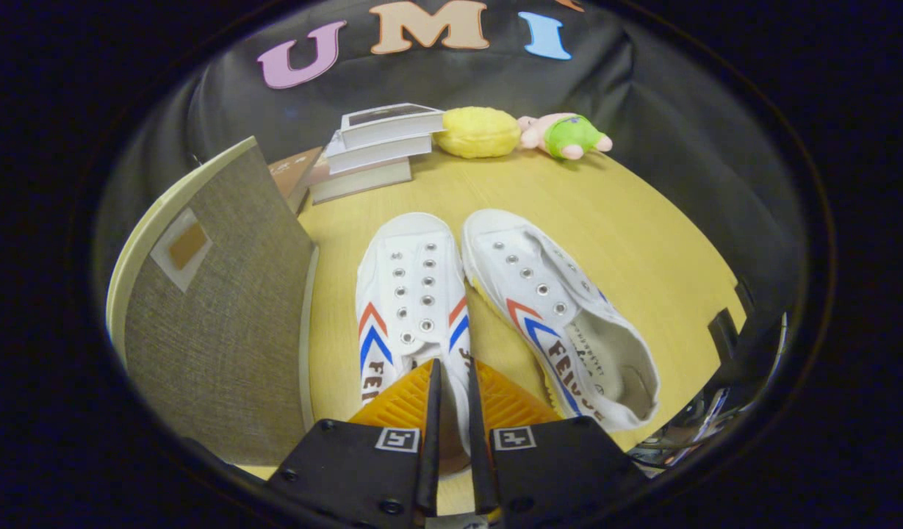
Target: Open the storage box then place both shoes into the box .Put the left shoe in first, then the right shoe, with the right side of both shoes facing outward in a uniform manner.
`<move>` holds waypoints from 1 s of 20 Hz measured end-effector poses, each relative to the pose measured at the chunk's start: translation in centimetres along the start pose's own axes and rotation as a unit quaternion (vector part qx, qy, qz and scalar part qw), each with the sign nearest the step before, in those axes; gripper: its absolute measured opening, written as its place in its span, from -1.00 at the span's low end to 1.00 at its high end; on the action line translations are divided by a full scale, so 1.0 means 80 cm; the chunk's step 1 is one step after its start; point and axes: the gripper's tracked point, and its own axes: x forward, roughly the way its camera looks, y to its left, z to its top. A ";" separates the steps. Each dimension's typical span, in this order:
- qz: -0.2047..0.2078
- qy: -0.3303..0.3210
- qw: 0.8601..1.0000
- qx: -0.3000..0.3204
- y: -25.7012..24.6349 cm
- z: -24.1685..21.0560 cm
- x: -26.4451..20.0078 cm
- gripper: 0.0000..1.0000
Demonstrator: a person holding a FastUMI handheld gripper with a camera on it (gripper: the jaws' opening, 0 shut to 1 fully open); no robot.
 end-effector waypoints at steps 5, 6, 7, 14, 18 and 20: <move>-0.020 -0.015 1.000 0.013 -0.006 0.002 0.003 -0.85; -0.023 -0.018 1.000 0.009 -0.008 0.003 0.000 -0.88; -0.027 -0.021 0.999 0.010 -0.007 0.004 -0.001 -0.92; -0.023 -0.062 0.997 0.036 -0.004 0.020 -0.014 -0.94; -0.028 -0.088 0.996 0.018 0.003 0.040 -0.027 -0.94; -0.043 -0.098 0.994 -0.005 0.004 0.048 -0.037 -0.93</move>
